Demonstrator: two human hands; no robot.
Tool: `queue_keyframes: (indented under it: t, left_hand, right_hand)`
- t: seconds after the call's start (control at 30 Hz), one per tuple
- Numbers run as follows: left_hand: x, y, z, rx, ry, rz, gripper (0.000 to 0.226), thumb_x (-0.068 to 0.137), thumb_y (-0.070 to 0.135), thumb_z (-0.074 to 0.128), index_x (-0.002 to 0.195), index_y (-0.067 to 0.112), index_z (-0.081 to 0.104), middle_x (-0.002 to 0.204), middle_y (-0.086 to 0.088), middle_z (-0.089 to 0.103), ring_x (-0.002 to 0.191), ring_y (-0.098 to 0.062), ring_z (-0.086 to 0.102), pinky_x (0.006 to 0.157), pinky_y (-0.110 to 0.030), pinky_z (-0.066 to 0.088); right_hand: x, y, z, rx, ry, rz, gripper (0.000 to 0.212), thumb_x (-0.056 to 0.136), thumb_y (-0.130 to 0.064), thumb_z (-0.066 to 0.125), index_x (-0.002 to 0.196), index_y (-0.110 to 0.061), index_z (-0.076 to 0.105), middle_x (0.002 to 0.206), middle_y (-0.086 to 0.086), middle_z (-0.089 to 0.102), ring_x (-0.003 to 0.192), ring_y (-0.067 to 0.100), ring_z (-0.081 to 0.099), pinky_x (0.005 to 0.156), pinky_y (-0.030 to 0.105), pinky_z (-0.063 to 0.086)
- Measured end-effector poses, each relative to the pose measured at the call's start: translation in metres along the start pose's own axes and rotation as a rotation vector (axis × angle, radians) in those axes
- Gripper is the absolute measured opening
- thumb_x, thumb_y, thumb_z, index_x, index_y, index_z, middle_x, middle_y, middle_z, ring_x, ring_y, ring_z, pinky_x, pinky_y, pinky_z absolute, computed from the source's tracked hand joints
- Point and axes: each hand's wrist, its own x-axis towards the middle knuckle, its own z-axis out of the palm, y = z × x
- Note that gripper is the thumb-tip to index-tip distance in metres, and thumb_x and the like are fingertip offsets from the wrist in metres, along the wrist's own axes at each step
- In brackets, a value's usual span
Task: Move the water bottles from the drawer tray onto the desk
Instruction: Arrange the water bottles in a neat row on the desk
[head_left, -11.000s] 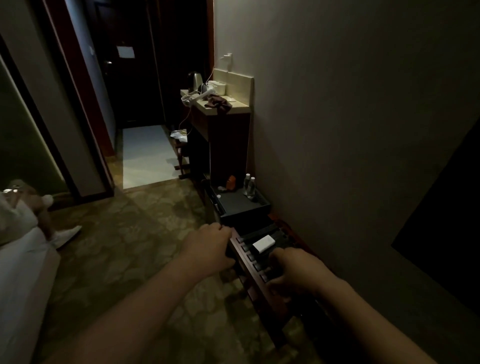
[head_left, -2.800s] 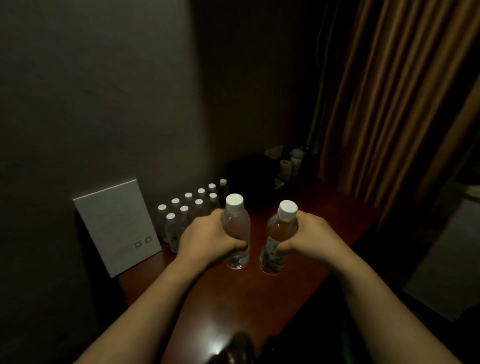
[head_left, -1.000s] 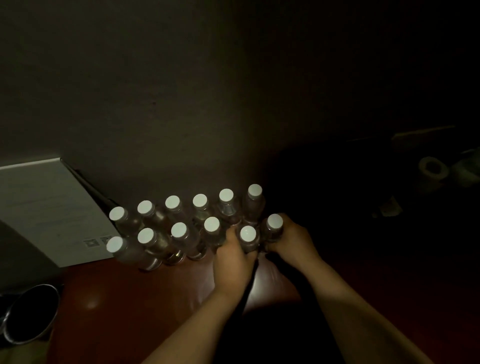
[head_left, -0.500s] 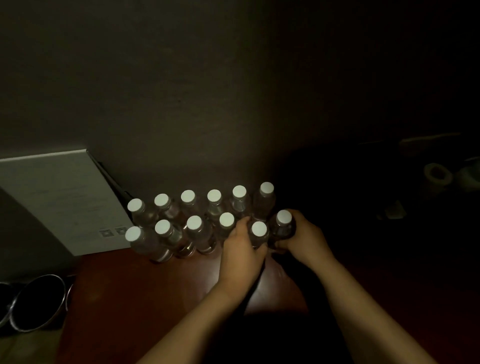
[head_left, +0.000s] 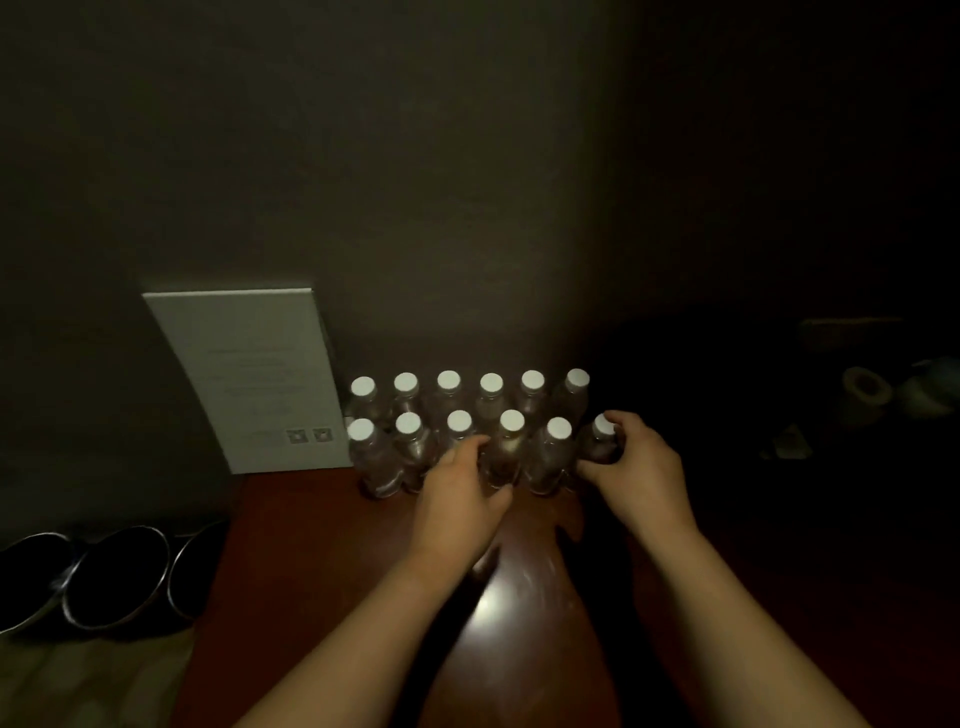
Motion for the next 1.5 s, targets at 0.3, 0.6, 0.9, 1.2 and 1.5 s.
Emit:
queue_keyframes:
  t: [0.3, 0.6, 0.9, 1.2, 1.5]
  left_hand:
    - [-0.019, -0.025, -0.092, 0.242, -0.001, 0.020, 0.051, 0.081, 0.034, 0.073, 0.129, 0.024, 0.058, 0.118, 0.000, 0.064, 0.109, -0.020, 0.062, 0.089, -0.035, 0.053]
    - [0.014, -0.070, -0.142, 0.522, -0.152, 0.136, 0.050, 0.087, 0.036, 0.064, 0.132, 0.021, 0.051, 0.128, -0.002, 0.056, 0.116, -0.024, 0.056, 0.089, -0.037, 0.051]
    - [0.071, -0.127, -0.117, 0.641, -0.265, 0.262, 0.073, 0.081, 0.042, 0.071, 0.143, 0.019, 0.040, 0.135, -0.002, 0.052, 0.118, -0.027, 0.055, 0.091, -0.039, 0.051]
    - [0.089, -0.148, -0.092, 0.645, -0.326, 0.269, 0.061, 0.080, 0.031, 0.072, 0.132, 0.021, 0.041, 0.119, -0.010, 0.053, 0.094, -0.033, 0.064, 0.074, -0.038, 0.051]
    - [0.056, -0.147, -0.103, 0.608, -0.365, 0.230, 0.054, 0.084, 0.034, 0.065, 0.131, 0.021, 0.043, 0.118, -0.009, 0.053, 0.097, -0.033, 0.062, 0.073, -0.039, 0.050]
  right_hand:
    - [-0.034, -0.079, 0.027, -0.123, -0.107, -0.181, 0.068, 0.069, -0.020, 0.080, 0.133, -0.020, 0.055, 0.121, 0.010, 0.065, 0.112, 0.027, 0.060, 0.094, 0.031, 0.047]
    - [-0.035, -0.123, 0.084, -0.331, -0.266, -0.308, 0.067, 0.076, -0.027, 0.074, 0.138, -0.024, 0.049, 0.127, 0.008, 0.059, 0.117, 0.027, 0.057, 0.093, 0.031, 0.045]
    - [-0.005, -0.127, 0.160, -0.504, -0.359, -0.304, 0.057, 0.085, -0.034, 0.063, 0.136, -0.023, 0.041, 0.120, 0.009, 0.057, 0.109, 0.034, 0.060, 0.084, 0.039, 0.051]
    - [0.009, -0.126, 0.185, -0.578, -0.291, -0.313, 0.037, 0.092, -0.027, 0.057, 0.125, -0.017, 0.046, 0.114, 0.012, 0.060, 0.101, 0.036, 0.063, 0.077, 0.039, 0.050]
    - [-0.024, -0.130, 0.169, -0.665, -0.329, -0.357, 0.030, 0.091, -0.023, 0.057, 0.120, -0.017, 0.054, 0.106, 0.012, 0.068, 0.098, 0.036, 0.065, 0.076, 0.038, 0.051]
